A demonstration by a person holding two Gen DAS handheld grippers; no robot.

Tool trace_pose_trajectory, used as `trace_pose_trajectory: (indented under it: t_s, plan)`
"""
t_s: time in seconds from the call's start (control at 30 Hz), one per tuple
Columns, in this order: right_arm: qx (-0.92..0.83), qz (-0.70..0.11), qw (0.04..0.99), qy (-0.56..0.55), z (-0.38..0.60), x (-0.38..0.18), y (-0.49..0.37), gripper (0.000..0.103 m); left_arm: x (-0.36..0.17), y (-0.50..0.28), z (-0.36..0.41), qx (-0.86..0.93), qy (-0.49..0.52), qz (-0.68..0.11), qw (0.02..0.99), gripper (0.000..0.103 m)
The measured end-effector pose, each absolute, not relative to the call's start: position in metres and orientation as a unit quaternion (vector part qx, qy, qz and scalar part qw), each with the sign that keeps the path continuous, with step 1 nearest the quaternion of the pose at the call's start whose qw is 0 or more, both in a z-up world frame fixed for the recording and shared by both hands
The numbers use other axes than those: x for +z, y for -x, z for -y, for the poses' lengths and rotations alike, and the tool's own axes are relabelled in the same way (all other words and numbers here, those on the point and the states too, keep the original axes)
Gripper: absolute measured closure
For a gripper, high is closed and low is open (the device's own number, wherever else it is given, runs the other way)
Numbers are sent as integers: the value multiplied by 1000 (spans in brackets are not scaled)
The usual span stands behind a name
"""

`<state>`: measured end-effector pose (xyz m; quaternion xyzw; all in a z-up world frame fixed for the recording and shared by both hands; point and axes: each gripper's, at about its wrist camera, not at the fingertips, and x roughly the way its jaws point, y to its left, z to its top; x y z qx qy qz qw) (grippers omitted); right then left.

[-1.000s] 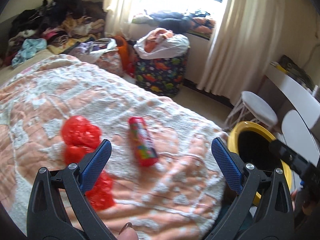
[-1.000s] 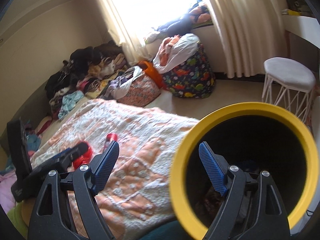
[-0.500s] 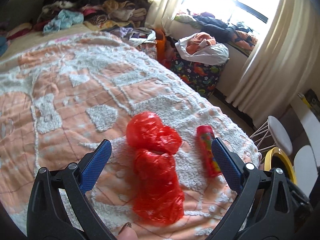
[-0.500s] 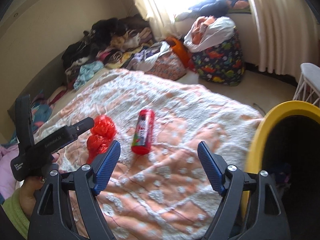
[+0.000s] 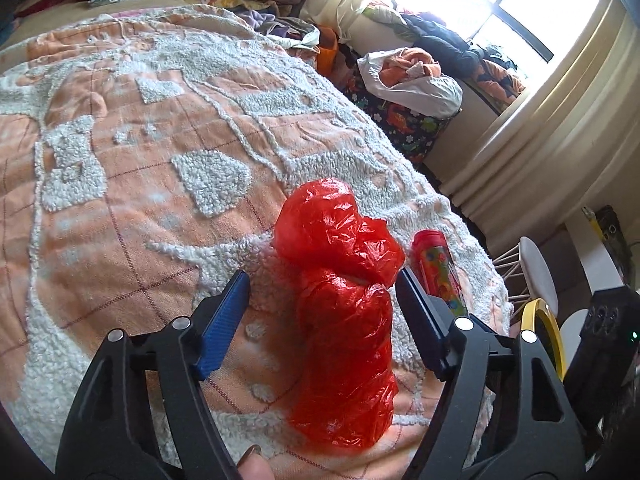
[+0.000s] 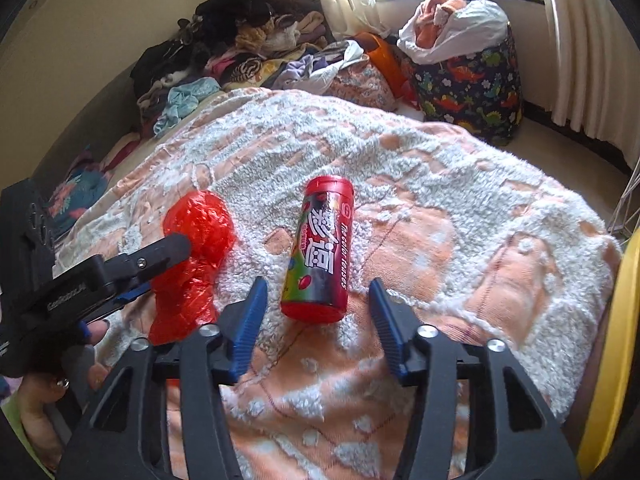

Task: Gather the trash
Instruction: 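Grasp the red plastic bag with the left tool while the right tool grasps the red candy tube, then carry the red bag and candy tube over the yellow bin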

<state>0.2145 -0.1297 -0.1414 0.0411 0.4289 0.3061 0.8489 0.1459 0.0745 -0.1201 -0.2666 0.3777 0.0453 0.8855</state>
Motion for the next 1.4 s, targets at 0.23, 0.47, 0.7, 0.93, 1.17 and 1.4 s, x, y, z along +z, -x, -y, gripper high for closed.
trace_pose_trajectory:
  t_s: [0.23, 0.47, 0.7, 0.93, 1.17, 1.4]
  plan:
    - [292, -416, 859, -59, 148, -142, -212, 70, -122, -147, -64, 44, 244, -385, 889, 41]
    - [272, -378, 881, -83, 183, -120, -196, 70, -126, -152, -43, 23, 219, -402, 889, 71]
    - [245, -351, 899, -90, 225, -102, -183, 70, -107, -148, -11, -21, 198, -382, 903, 74]
    - [210, -343, 907, -122, 274, -97, -175, 70, -83, -145, 30, -66, 174, -366, 912, 74]
    - [183, -332, 914, -146, 311, -91, -166, 70, -67, -145, 66, -102, 150, -359, 915, 74]
    - [163, -324, 919, -157, 338, -89, -158, 70, -58, -142, 91, -127, 130, -354, 917, 74]
